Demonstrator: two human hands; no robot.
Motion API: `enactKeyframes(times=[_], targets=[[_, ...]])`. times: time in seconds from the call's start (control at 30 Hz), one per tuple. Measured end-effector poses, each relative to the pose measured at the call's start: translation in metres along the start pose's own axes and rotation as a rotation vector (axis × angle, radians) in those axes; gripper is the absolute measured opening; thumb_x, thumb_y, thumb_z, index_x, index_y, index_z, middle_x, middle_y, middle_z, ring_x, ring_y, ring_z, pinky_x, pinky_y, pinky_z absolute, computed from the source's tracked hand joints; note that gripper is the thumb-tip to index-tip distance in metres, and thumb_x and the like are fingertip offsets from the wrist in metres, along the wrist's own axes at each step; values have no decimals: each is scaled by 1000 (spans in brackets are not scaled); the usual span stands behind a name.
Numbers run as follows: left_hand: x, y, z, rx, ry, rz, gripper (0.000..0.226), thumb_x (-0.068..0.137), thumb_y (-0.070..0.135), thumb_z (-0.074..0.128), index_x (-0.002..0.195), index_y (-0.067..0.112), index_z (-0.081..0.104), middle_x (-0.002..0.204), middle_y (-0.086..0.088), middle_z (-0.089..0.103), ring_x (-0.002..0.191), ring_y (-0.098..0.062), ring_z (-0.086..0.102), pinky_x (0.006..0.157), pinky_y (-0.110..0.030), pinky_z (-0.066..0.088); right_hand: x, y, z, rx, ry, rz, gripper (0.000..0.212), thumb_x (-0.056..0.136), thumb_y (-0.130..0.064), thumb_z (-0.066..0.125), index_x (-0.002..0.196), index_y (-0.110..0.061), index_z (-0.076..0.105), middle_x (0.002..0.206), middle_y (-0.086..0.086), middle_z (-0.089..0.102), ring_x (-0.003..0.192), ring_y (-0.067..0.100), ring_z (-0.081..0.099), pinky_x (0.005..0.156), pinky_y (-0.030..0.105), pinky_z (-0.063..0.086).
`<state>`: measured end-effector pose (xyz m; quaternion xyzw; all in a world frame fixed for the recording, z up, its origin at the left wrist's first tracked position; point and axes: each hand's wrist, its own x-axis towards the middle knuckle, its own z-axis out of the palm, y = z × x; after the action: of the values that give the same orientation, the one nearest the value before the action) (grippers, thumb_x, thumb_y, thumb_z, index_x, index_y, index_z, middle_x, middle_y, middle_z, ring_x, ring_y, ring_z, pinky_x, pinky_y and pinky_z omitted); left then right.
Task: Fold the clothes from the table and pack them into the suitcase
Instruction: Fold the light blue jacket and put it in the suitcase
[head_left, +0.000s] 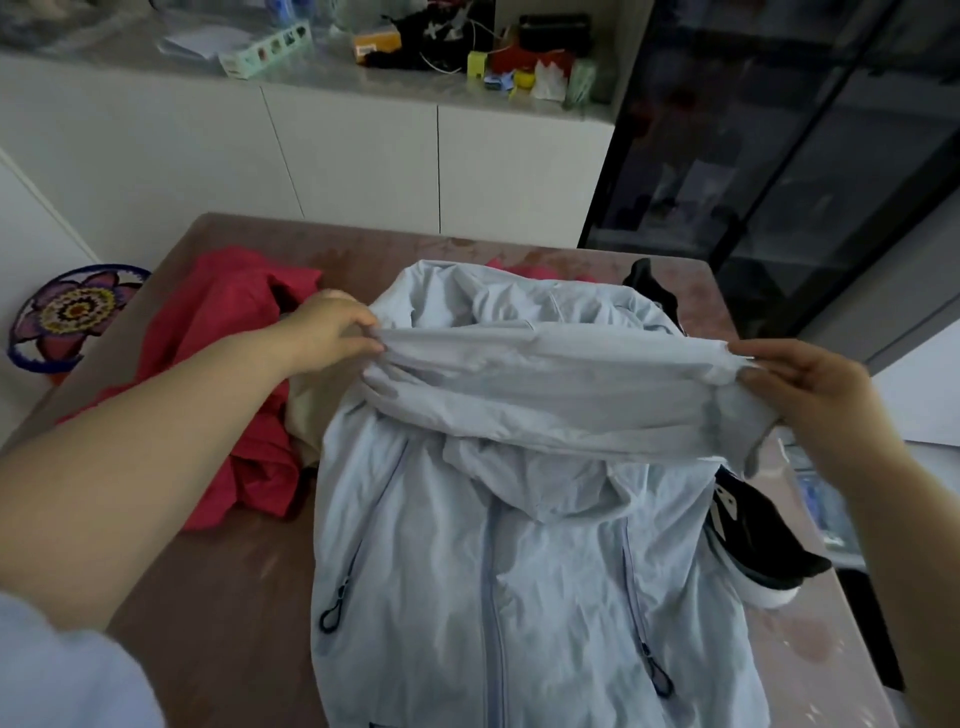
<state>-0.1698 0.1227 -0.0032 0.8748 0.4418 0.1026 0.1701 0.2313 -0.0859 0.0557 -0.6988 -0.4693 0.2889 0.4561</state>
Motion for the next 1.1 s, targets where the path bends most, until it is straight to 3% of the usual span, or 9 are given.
enactKeyframes(times=[0.07,0.17,0.27,0.4,0.53,0.67,0.8,0.93,1.1], targets=[[10,10,-22,-103,17,25,19,88,31,64,78,15,63,80,2,62,89,-21,57,104,-39,30,-2,5,-15,-30,65,14,28,88,-7,63,83,-33,73,70,-19,70,63,-3,60,60,6,47],[22,29,-63,-281,-18,-10,37,84,51,57,74,16,61,66,1,57,67,-11,50,70,-26,41,-3,14,-24,-20,103,35,30,90,-9,60,77,-32,74,67,-20,69,61,-4,60,58,6,47],[37,39,-93,-107,65,-5,35,79,44,63,71,10,59,63,-8,53,60,-13,43,56,-26,31,8,24,-16,-54,166,80,22,90,-16,62,77,-30,71,67,-19,68,61,-3,60,54,4,45],[64,26,-84,118,201,-121,27,81,38,68,79,12,61,72,-8,56,85,-30,51,76,-32,36,46,39,5,-103,322,168,17,86,-23,66,100,-14,71,86,6,68,71,15,56,63,19,47],[75,31,-30,319,260,-158,34,88,22,60,121,12,59,121,-17,57,118,-36,44,113,-48,13,76,37,31,-258,402,229,35,93,-28,51,124,-11,55,122,12,56,105,27,53,90,36,42],[46,69,39,251,176,52,55,90,41,38,140,18,44,143,-7,45,135,-31,35,112,-53,-2,52,57,72,-809,76,16,55,96,-44,42,146,-27,28,156,6,11,143,31,6,114,47,-6],[24,81,91,333,-96,-16,69,78,66,-6,141,39,-19,152,17,-17,144,-18,-14,103,-38,-30,34,79,94,-1043,-109,-39,58,96,-57,25,149,-40,8,156,-4,-24,141,28,-26,101,48,-32],[19,67,109,341,-214,-232,69,84,72,-3,140,40,-27,154,7,-27,141,-27,-25,113,-50,-16,56,94,78,-1039,-40,186,51,99,-48,20,148,-40,9,158,2,-18,142,34,-21,108,57,-19],[11,65,105,279,-170,-166,83,52,86,-24,123,46,-42,145,12,-37,140,-26,-26,109,-47,-22,56,91,60,-739,361,217,57,99,-31,39,149,-17,14,156,11,12,143,34,13,116,50,-7]])
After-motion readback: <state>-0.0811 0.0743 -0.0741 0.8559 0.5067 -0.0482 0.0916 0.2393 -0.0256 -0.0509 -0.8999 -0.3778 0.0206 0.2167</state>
